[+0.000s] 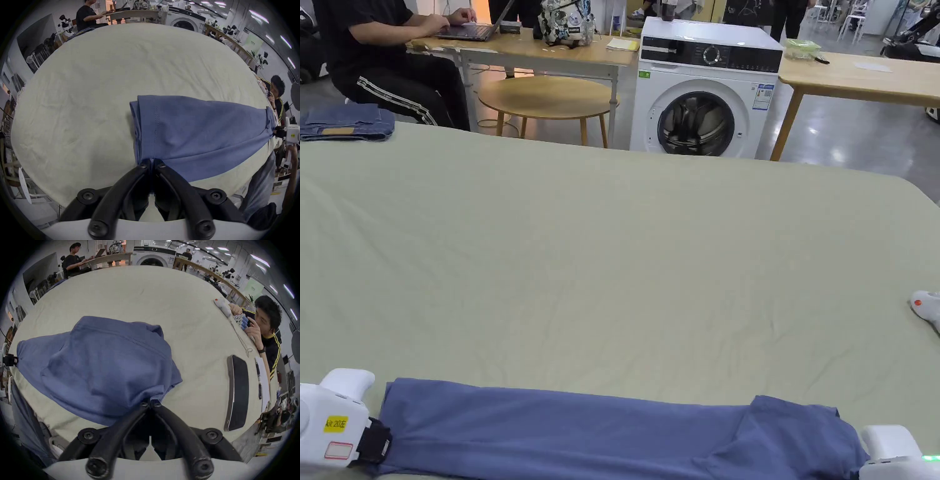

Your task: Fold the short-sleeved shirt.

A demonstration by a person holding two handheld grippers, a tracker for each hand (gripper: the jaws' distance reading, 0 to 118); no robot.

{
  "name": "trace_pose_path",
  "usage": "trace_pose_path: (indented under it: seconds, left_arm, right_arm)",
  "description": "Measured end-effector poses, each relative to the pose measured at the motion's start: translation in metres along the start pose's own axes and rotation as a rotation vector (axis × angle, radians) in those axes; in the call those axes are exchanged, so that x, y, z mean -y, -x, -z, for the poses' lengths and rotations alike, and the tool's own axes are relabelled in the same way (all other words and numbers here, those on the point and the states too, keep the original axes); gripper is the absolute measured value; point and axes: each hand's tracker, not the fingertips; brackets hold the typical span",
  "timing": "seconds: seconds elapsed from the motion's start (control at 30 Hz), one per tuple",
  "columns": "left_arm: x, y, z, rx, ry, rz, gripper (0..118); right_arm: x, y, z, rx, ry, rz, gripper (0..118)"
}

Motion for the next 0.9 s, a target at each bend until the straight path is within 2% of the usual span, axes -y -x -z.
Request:
trace_pose_path:
  seconds: [0.03, 0.07, 0.1, 0.13, 0.17, 0.2, 0.23, 0.37, 0.57, 0.7, 0.77, 0.8, 0.83, 0.9]
  left_arm:
    - [-0.001, 0.001, -0.003, 0.006, -0.002, -0.003, 0]
    - [-0.002, 0.001, -0.007, 0.011, -0.007, -0.009, 5]
    - [-0.004, 0.0, -0.012, 0.018, -0.028, -0.024, 13]
    - [-0.006, -0.002, -0.018, 0.013, -0.059, -0.031, 26]
    - [-0.009, -0.003, -0.023, 0.008, -0.088, -0.034, 32]
    - [-0.013, -0.005, -0.028, 0.011, -0.119, -0.044, 35]
    - [-0.018, -0.007, -0.032, 0.019, -0.146, -0.052, 39]
    - [-0.035, -0.025, -0.045, 0.057, -0.295, -0.035, 39]
    - [-0.053, -0.071, -0.06, -0.031, -0.582, 0.041, 39]
    - [-0.057, -0.102, -0.076, -0.085, -0.763, 0.052, 39]
    - [-0.055, -0.115, -0.085, -0.124, -0.863, 0.072, 39]
    - [-0.054, -0.121, -0.089, -0.15, -0.905, 0.085, 38]
    - [-0.053, -0.126, -0.092, -0.164, -0.942, 0.106, 31]
    - [-0.052, -0.136, -0.098, -0.211, -1.002, 0.126, 12]
  right_arm:
    - [-0.003, 0.0, -0.005, 0.006, 0.003, 0.003, 4]
    - [-0.005, -0.001, -0.011, 0.022, 0.003, 0.004, 13]
    - [-0.008, 0.002, -0.023, 0.054, -0.011, -0.004, 29]
    - [-0.011, 0.006, -0.038, 0.097, -0.042, -0.018, 55]
    - [-0.015, 0.006, -0.046, 0.122, -0.083, -0.012, 67]
    - [-0.02, 0.005, -0.056, 0.128, -0.131, 0.0, 68]
    - [-0.026, 0.005, -0.065, 0.113, -0.169, 0.014, 68]
    - [-0.04, 0.014, -0.074, 0.053, -0.339, 0.058, 68]
    - [-0.063, 0.066, -0.099, 0.008, -0.689, 0.146, 68]
    - [-0.073, 0.104, -0.117, -0.021, -0.861, 0.163, 67]
    - [-0.076, 0.12, -0.122, 0.002, -0.927, 0.144, 51]
    - [-0.079, 0.129, -0.126, 0.015, -0.95, 0.137, 36]
    - [-0.081, 0.136, -0.127, 0.018, -0.969, 0.133, 15]
    - [-0.086, 0.145, -0.13, 0.003, -0.976, 0.137, 2]
